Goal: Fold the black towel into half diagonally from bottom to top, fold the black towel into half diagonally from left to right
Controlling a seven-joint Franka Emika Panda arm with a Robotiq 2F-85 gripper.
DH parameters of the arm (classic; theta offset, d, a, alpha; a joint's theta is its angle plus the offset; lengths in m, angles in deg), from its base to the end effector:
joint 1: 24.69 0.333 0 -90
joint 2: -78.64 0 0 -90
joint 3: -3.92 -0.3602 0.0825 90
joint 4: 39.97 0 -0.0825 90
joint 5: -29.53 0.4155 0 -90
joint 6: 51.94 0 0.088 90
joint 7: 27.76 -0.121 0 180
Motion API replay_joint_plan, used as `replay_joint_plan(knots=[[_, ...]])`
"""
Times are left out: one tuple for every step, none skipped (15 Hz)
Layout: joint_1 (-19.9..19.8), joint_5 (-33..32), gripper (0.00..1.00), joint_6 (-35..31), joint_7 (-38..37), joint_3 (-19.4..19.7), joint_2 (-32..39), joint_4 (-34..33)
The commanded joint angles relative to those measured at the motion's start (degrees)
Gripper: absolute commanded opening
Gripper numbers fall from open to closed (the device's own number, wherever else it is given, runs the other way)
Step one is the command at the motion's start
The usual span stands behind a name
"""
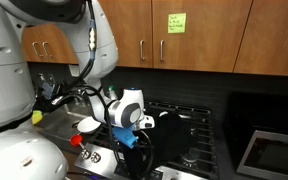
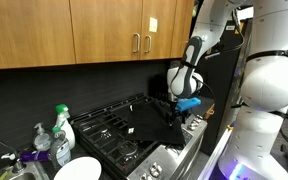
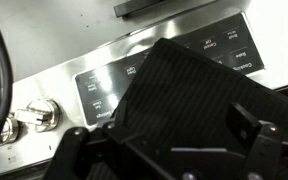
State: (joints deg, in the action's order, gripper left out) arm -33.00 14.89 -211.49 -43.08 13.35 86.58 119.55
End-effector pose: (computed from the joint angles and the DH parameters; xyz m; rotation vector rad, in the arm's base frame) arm 0.3562 -0.1068 0.1589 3.0003 -0.5016 -0.2132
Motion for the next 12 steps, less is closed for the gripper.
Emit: replay_joint_plan(knots=[[1.88,0.93,1.00,-0.90,0.60,2.29,1.70,-0.23],[1.95,0.98,1.00,-0.90,0.60,2.34,1.70,-0.24],[1.68,1.42,1.00,-1.20,0.94,2.43,2.86,-0.73],[1.26,2.22,1.00,-1.49,1.99,2.31,4.27,-1.07],[1.00,2.92,1.00,-1.66,2.73,2.22,5.35,-1.24],[1.34,2.81,1.00,-1.89,2.32,2.60,5.90,-1.07],[1.34,3.39,1.00,-2.09,2.93,2.55,6.03,-0.75],[1.57,3.47,1.00,-2.36,2.84,2.82,5.84,-0.55],[2.30,3.27,1.00,-1.05,2.18,3.16,5.01,-0.64],[2.34,3.54,1.00,-1.26,2.30,3.23,5.47,-0.65],[2.37,3.62,1.00,-1.35,2.33,3.26,5.64,-0.66],[2.37,3.63,1.00,-1.38,2.34,3.27,5.65,-0.67]])
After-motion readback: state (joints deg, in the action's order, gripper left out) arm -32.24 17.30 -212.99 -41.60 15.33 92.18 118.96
